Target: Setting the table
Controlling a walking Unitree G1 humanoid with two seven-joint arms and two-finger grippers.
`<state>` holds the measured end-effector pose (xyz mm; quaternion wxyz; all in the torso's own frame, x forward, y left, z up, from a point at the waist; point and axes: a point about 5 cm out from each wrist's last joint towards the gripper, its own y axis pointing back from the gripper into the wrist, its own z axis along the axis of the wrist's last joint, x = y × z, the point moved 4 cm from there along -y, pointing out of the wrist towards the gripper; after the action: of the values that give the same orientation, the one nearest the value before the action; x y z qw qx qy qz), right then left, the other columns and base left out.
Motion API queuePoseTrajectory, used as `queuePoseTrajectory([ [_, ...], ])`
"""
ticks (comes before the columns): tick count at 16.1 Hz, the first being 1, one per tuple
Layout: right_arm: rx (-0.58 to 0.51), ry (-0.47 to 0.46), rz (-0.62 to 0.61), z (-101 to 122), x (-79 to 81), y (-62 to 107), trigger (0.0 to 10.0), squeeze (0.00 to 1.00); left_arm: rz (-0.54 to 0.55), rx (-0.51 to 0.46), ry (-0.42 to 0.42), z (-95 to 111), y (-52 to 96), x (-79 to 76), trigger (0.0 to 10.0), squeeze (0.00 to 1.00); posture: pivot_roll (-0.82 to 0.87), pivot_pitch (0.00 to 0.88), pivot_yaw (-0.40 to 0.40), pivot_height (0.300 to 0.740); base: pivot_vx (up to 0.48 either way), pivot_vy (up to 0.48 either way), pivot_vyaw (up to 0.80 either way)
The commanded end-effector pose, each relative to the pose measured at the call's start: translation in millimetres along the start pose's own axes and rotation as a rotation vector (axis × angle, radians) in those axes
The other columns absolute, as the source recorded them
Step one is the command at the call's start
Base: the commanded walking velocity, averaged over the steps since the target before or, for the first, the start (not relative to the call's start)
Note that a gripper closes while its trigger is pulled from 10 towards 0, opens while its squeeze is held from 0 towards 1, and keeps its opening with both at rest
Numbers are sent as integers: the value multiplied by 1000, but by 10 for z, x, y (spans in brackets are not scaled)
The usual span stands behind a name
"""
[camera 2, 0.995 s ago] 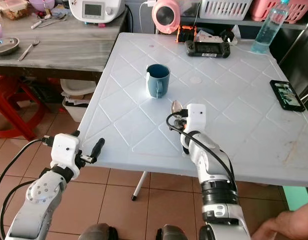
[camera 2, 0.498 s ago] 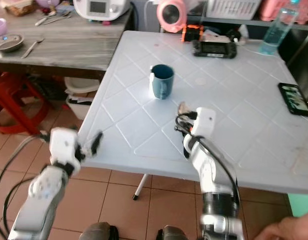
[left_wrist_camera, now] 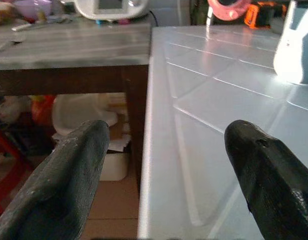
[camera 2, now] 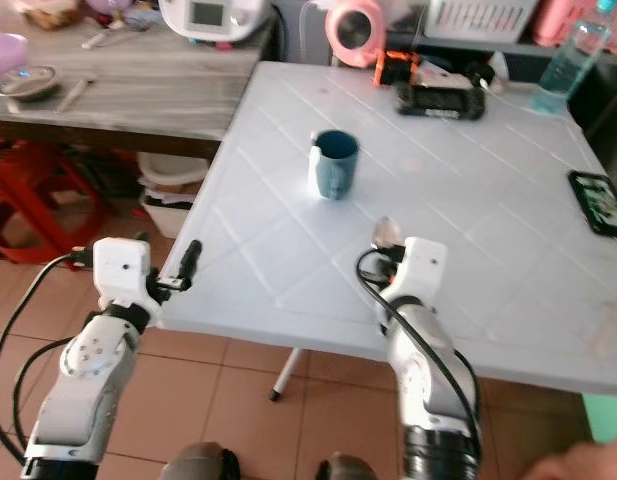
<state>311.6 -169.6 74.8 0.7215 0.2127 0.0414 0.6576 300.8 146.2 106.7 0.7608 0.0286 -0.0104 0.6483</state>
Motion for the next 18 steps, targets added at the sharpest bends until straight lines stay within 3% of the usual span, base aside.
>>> queuePoseTrajectory([
  [1, 16, -10, -7, -55, 8, 4, 10000, 0, 9, 17, -8, -49, 5, 46, 10000, 0, -12, 0, -3, 719, 0, 480, 0],
  [18, -46, 8, -46, 60, -57, -77, 10000, 0, -32, -48, 49, 19, -66, 4, 10000, 0, -8, 0, -9, 719, 0, 472, 0],
])
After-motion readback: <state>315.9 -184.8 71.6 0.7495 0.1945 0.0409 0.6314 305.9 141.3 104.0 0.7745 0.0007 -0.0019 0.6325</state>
